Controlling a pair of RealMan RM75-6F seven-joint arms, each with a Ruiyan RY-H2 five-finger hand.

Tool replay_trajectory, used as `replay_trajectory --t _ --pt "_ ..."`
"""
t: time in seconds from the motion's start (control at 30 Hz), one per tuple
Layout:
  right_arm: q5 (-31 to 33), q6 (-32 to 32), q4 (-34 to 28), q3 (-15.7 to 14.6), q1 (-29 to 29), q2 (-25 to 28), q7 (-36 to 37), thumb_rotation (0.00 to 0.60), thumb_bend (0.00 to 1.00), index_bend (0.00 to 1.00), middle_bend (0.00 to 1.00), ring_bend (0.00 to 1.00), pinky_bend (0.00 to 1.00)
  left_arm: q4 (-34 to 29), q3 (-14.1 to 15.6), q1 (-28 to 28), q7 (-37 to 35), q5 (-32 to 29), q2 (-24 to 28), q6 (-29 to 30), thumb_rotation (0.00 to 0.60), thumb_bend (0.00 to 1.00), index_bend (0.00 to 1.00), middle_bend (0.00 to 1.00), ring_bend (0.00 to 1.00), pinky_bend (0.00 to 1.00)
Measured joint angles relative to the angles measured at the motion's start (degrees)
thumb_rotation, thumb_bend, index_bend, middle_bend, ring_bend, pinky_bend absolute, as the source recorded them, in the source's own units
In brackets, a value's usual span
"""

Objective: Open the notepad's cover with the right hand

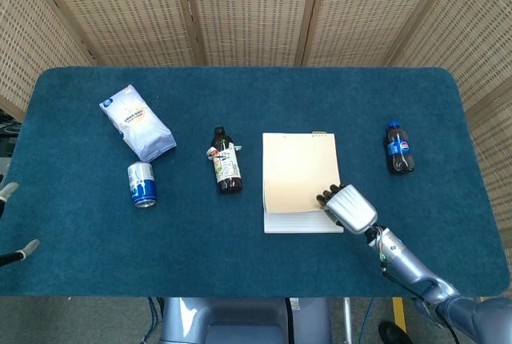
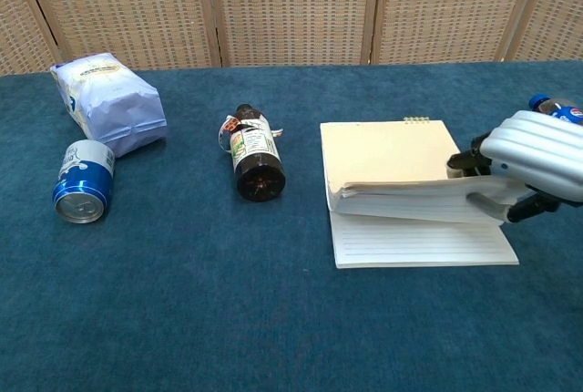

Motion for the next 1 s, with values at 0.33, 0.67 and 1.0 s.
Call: replay_trajectory --t 0.33,0.67,1.0 --pt "-4.15 5.22 -9.79 -4.88 -3.36 8.9 -1.42 0.6 0.67 0.64 0.65 0.54 0.67 -0.1 0.24 0.3 0.05 0.53 -0.04 0.55 0.6 0.0 0.0 0.0 0.0 0.0" --pt "-11.28 10.88 -15.56 -10.17 -5.99 16.78 -1.96 0.6 0.67 0.64 0.65 0.54 0.67 -0.19 0.38 0.34 0.67 0.78 -0.29 0.62 0.6 0.0 0.0 0.0 0.0 0.0" --pt "-18.77 18.89 -10.6 -12.65 -6.89 18.06 0.97 0.6 0.67 0.64 0.65 0.54 0.67 -0.34 0.4 0.36 1.13 0.74 -0.51 0.65 0.6 0.0 0.0 0.0 0.0 0.0"
